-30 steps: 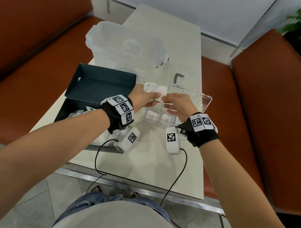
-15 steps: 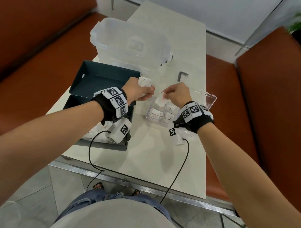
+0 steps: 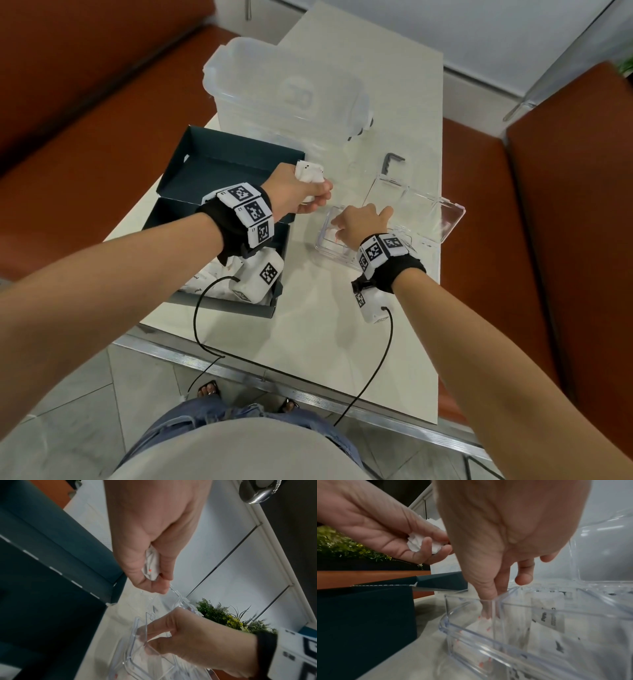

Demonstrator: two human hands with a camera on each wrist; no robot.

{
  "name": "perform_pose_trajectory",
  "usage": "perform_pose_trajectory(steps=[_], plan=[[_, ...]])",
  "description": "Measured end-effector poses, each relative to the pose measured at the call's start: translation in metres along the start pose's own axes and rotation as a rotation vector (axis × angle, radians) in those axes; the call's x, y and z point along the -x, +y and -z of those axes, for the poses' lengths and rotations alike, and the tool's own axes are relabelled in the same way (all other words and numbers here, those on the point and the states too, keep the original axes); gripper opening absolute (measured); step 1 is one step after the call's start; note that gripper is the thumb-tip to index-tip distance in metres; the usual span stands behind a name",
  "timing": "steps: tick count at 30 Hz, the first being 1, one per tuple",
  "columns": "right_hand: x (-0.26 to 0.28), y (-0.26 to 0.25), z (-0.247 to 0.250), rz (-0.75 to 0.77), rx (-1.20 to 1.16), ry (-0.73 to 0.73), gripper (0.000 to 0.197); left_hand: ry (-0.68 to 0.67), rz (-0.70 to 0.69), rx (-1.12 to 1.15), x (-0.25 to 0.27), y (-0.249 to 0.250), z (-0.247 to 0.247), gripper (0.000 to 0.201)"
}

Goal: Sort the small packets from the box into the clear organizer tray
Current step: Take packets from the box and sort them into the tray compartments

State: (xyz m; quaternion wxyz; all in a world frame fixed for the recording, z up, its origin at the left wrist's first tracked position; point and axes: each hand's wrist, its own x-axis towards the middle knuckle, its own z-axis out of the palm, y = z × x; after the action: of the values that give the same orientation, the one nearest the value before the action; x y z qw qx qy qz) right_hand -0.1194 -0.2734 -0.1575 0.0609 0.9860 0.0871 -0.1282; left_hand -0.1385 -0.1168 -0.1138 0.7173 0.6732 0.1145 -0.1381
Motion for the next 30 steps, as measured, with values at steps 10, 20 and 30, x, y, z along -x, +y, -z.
perform_pose_trajectory(steps=[10, 20, 30], plan=[[0.005, 0.001, 0.007, 0.036, -0.029, 0.006, 0.027, -0.096, 0.265, 0.377, -0.003, 0.006, 0.000, 0.030], [0.036, 0.001, 0.063, 0.138, -0.790, 0.330, 0.042, -0.290, 0.313, 0.629, -0.002, 0.012, 0.000, 0.044], [0.027, 0.029, 0.057, -0.044, -1.155, 0.335, 0.011, -0.316, 0.197, 0.448, 0.005, 0.012, -0.008, 0.021]])
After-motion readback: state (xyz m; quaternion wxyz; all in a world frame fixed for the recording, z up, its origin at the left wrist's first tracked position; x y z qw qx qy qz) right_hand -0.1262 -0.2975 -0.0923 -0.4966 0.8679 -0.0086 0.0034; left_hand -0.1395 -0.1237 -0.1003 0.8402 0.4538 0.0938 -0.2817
